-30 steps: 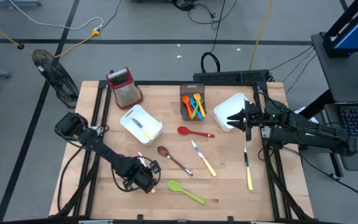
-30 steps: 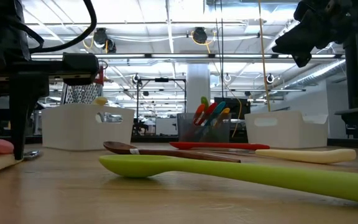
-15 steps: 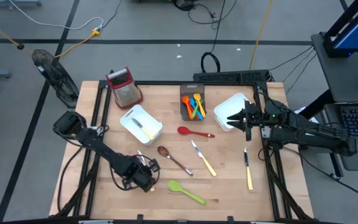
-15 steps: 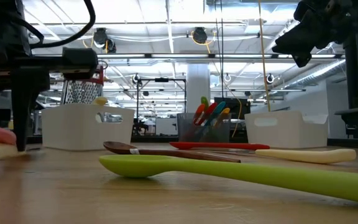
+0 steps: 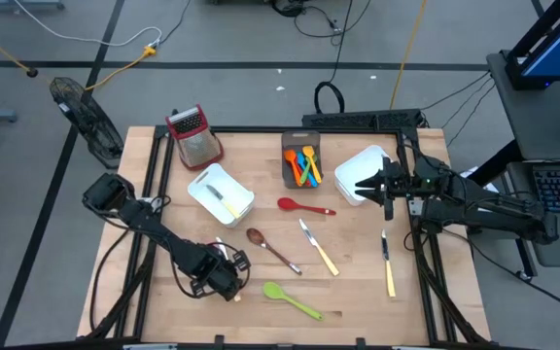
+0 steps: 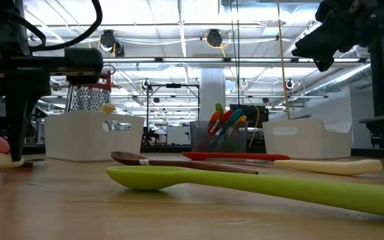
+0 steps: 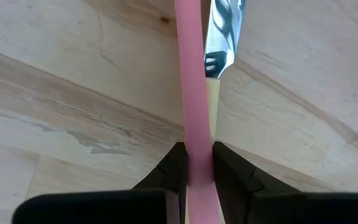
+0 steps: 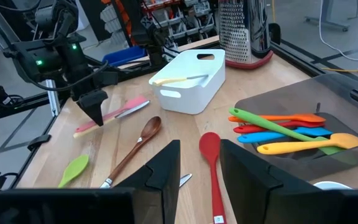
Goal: Pick & Place Kitchen Items
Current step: Put the pink spatula into the black bin
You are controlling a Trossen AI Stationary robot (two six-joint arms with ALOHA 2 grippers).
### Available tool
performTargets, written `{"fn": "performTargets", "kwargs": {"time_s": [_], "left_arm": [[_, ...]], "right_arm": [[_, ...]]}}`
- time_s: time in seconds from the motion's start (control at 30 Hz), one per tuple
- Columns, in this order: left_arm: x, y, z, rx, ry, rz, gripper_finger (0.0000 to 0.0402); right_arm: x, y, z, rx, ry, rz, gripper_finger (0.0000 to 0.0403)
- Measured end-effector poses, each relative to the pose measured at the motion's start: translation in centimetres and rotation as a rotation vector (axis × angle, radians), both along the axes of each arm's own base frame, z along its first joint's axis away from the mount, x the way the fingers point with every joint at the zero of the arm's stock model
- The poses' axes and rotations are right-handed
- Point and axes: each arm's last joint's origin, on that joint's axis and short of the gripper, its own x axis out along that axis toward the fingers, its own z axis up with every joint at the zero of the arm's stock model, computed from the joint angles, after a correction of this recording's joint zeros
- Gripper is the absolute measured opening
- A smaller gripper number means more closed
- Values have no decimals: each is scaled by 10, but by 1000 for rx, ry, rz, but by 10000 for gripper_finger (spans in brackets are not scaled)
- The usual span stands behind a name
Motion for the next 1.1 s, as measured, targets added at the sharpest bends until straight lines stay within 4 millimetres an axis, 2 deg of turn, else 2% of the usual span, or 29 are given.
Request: {"fn": "performTargets", "kwargs": {"time_s": [0.33, 0.8, 1.1], "left_arm": [[0, 0, 0, -3, 4, -18, 60], [-1, 0, 0, -11, 16, -25, 126], [-1, 0, 0, -17, 29, -26, 133]], "right_arm": [[0, 0, 0, -2, 0, 1, 105], [0, 0, 0, -2, 0, 1, 105], [0, 0, 0, -2, 0, 1, 105]]}}
